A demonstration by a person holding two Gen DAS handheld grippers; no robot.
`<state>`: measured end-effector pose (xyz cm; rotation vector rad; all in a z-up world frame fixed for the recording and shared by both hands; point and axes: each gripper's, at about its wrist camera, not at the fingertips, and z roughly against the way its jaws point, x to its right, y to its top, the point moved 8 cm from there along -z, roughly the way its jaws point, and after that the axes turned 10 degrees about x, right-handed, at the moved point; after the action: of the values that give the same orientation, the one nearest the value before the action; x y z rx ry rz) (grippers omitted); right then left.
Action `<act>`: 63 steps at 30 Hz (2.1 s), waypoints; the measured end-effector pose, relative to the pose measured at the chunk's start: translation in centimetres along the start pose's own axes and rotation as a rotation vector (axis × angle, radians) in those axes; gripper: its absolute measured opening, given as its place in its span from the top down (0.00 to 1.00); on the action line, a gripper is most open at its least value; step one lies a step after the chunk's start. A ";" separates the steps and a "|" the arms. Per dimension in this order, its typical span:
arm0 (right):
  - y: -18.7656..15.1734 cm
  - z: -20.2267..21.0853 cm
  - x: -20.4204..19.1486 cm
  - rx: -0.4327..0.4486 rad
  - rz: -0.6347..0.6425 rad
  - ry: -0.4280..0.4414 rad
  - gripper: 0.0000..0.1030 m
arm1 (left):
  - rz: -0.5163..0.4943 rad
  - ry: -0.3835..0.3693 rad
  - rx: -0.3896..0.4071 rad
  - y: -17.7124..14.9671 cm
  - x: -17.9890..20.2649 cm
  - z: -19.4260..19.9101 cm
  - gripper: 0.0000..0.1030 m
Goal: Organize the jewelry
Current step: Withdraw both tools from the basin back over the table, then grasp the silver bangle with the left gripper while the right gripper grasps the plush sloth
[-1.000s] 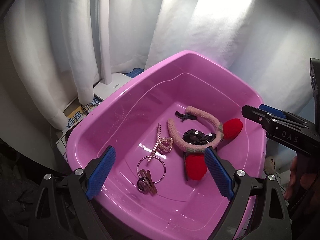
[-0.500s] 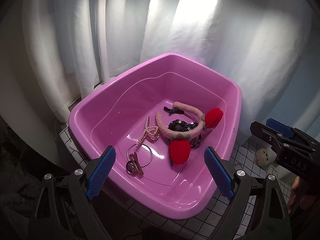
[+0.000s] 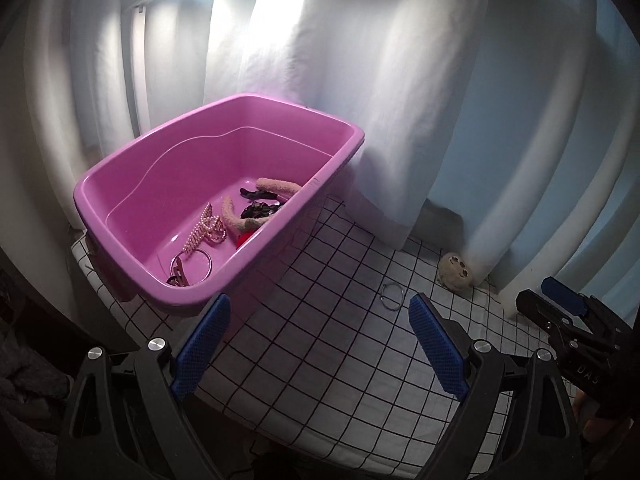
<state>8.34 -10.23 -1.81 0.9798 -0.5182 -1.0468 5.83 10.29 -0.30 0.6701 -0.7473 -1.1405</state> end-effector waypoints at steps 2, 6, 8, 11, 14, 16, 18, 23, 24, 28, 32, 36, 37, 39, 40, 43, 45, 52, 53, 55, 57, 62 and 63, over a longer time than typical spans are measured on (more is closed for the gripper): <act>-1.5 0.7 1.9 -0.008 -0.007 -0.028 0.38 | 0.002 -0.004 -0.005 -1.0 1.2 0.0 0.12; -3.7 1.5 5.1 -0.033 -0.051 -0.048 0.38 | -0.022 -0.012 -0.022 -2.4 3.7 -0.9 0.11; -4.3 1.5 6.1 -0.029 -0.065 -0.054 0.38 | -0.044 -0.003 -0.023 -3.0 4.9 -1.5 0.11; -5.2 1.0 7.4 -0.043 -0.086 -0.073 0.38 | -0.061 0.001 -0.031 -3.5 5.9 -2.6 0.11; -5.4 0.2 8.3 -0.049 -0.114 -0.081 0.38 | -0.072 -0.010 -0.040 -3.7 6.5 -4.0 0.11; -5.5 -0.8 8.8 -0.055 -0.111 -0.103 0.38 | -0.090 -0.019 -0.037 -3.8 6.8 -5.2 0.11; -5.9 -2.0 9.5 -0.070 -0.123 -0.131 0.38 | -0.100 -0.022 -0.051 -3.9 7.2 -6.6 0.11; -7.4 -4.9 10.3 -0.109 -0.140 -0.162 0.38 | -0.111 -0.044 -0.087 -4.8 8.1 -10.6 0.11; -7.5 -5.5 10.4 -0.109 -0.152 -0.162 0.38 | -0.120 -0.045 -0.096 -5.0 8.3 -11.3 0.11; -8.0 -8.0 11.1 -0.123 -0.168 -0.164 0.38 | -0.135 -0.032 -0.106 -5.8 8.8 -13.7 0.11; -8.0 -11.0 11.8 -0.136 -0.161 -0.144 0.38 | -0.114 -0.008 -0.100 -6.3 9.0 -15.8 0.11; -8.4 -13.6 12.3 -0.143 -0.149 -0.103 0.38 | -0.087 0.034 -0.100 -6.7 8.9 -17.7 0.11; -8.6 -14.2 12.4 -0.151 -0.146 -0.092 0.38 | -0.076 0.041 -0.099 -6.9 8.9 -18.0 0.11; -9.0 -15.4 12.9 -0.158 -0.143 -0.082 0.38 | -0.064 0.055 -0.091 -7.3 9.0 -18.4 0.11; -9.1 -15.8 13.2 -0.158 -0.148 -0.074 0.38 | -0.065 0.064 -0.092 -7.5 9.1 -18.6 0.11; -9.5 -17.2 13.5 -0.168 -0.159 -0.046 0.38 | -0.081 0.081 -0.091 -8.4 9.3 -19.2 0.11; -9.6 -17.8 13.6 -0.167 -0.147 -0.036 0.38 | -0.095 0.090 -0.082 -8.7 9.4 -19.7 0.11; -9.5 -19.8 13.7 -0.166 -0.148 0.004 0.38 | -0.087 0.128 -0.073 -9.3 9.6 -21.0 0.11; -9.5 -20.1 13.7 -0.167 -0.146 0.005 0.38 | -0.087 0.137 -0.071 -9.4 9.6 -21.1 0.11; -9.5 -20.7 13.7 -0.167 -0.145 0.010 0.38 | -0.093 0.150 -0.069 -9.6 9.8 -21.4 0.11; -9.3 -21.2 13.8 -0.168 -0.139 0.006 0.38 | -0.101 0.162 -0.069 -9.7 9.9 -21.8 0.11; -8.8 -22.2 13.6 -0.173 -0.103 -0.004 0.37 | -0.096 0.179 -0.086 -10.1 9.8 -22.9 0.11; -8.7 -22.4 13.5 -0.175 -0.093 -0.005 0.36 | -0.098 0.181 -0.089 -10.2 9.8 -23.1 0.11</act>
<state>27.22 -14.28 -21.55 0.8526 -0.3811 -1.1584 21.27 0.13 -20.15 0.7303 -0.5116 -1.1778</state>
